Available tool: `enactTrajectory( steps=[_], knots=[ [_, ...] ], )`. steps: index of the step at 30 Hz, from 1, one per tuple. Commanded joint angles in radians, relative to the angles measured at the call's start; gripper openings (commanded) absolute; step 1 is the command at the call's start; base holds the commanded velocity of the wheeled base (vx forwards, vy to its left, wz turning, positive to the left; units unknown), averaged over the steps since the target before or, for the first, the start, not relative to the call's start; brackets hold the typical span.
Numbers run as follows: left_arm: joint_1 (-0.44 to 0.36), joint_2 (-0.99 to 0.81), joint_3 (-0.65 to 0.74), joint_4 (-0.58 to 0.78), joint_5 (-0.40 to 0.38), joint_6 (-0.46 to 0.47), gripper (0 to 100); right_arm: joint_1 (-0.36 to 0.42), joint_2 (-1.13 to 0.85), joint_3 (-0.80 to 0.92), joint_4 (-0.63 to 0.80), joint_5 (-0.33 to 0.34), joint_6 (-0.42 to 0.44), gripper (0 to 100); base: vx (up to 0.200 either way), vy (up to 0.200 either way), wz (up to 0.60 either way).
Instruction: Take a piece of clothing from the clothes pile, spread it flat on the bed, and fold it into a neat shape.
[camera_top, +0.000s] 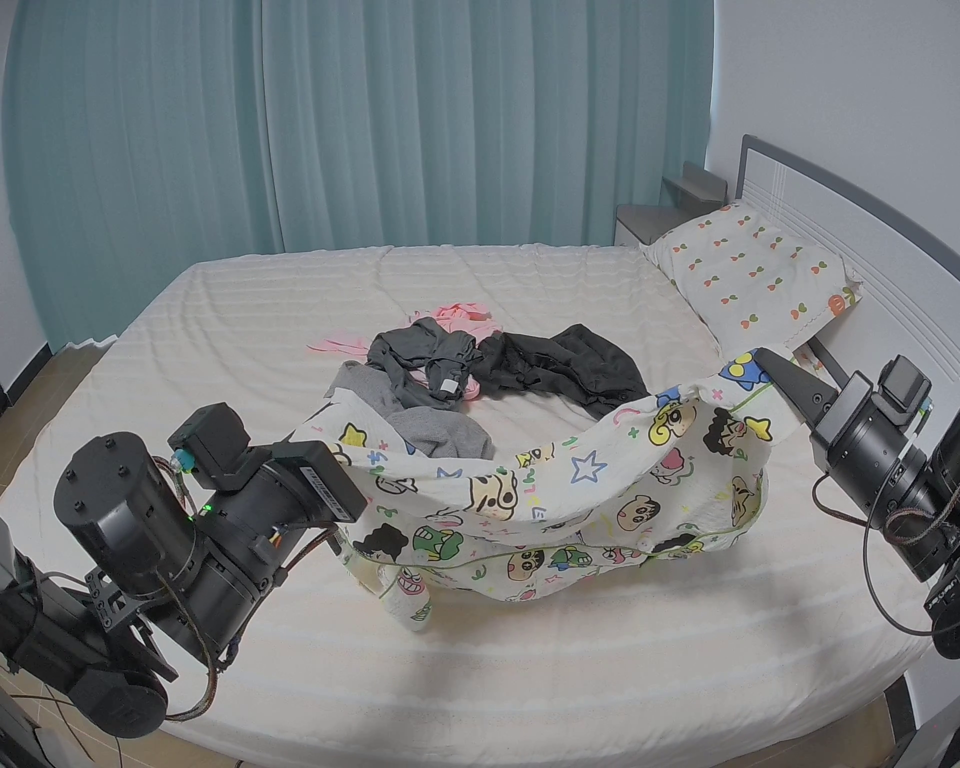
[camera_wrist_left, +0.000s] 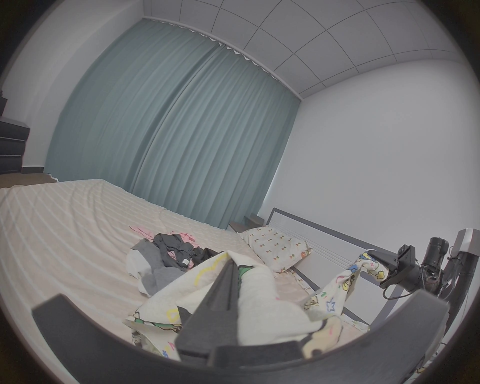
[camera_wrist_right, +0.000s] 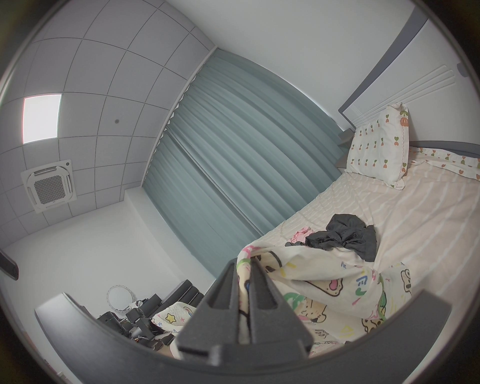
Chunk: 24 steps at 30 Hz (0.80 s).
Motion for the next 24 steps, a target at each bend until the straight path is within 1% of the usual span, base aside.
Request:
enactTrajectory(
  steps=[1,11,16,24],
  knots=[
    [0.008,-0.002,0.0,0.0,0.0,0.0,0,0.001,-0.003,0.0,0.0,0.0,0.001,0,0.0,0.2,0.0],
    [0.013,-0.017,0.002,0.002,0.002,0.0,0,-0.001,-0.001,0.001,0.001,0.0,0.001,0,0.0,0.2,0.0],
    [0.011,-0.043,0.031,0.002,0.003,0.004,0,-0.001,0.001,0.001,0.004,0.002,0.0,0,0.0,0.2,0.0],
    [0.013,-0.051,0.039,0.002,0.005,0.004,0,-0.001,-0.004,0.001,0.004,-0.001,0.0,0,0.0,0.2,0.0]
  ],
)
